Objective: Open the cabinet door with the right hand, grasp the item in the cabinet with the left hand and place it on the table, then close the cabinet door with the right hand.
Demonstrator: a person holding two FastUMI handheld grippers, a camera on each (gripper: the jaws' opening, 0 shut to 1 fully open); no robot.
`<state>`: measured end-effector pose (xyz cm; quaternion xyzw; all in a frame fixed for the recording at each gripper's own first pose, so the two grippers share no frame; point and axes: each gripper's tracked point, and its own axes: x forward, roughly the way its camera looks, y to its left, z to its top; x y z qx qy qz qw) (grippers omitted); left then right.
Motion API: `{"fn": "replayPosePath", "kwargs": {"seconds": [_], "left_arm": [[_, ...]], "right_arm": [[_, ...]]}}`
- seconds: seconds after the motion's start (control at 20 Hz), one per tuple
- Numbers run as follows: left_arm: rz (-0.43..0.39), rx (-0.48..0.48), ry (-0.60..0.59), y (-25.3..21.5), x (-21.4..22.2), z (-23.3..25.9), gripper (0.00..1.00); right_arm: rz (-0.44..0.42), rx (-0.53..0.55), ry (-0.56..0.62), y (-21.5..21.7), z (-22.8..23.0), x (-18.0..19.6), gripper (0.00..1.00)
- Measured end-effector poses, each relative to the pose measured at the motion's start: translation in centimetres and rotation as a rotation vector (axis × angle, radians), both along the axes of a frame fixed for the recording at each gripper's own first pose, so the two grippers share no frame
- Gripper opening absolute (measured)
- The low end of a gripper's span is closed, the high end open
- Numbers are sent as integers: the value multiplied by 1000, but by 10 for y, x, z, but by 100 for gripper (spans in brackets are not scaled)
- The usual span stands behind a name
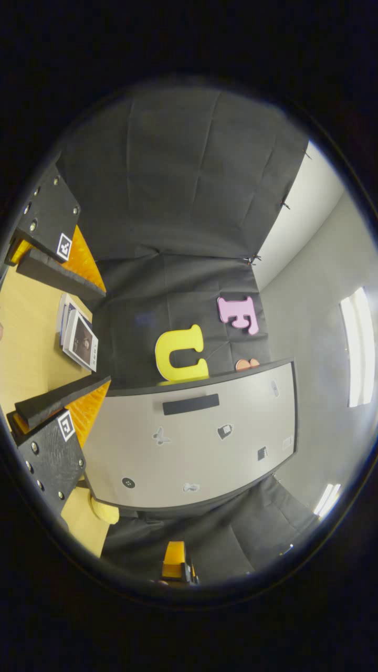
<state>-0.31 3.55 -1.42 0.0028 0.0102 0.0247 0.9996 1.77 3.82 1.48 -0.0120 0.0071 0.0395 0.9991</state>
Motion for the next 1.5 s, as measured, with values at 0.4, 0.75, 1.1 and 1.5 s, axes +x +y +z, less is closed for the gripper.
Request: {"fn": "replayPosePath", "kwargs": {"seconds": [0.4,0.75,1.1,1.5], "left_arm": [[55,4,21,38,-10,-11,87],[120,23,40,81,-20,-22,88],[199,41,69,128,-34,-35,87],[276,51,99,173,-49,-45,87]], "right_arm": [[97,9,-21,54,35,23,96],[166,24,-32,102,56,47,96],[211,38,-13,147,64,72,96],[247,30,-15,195,74,97,96]]}}
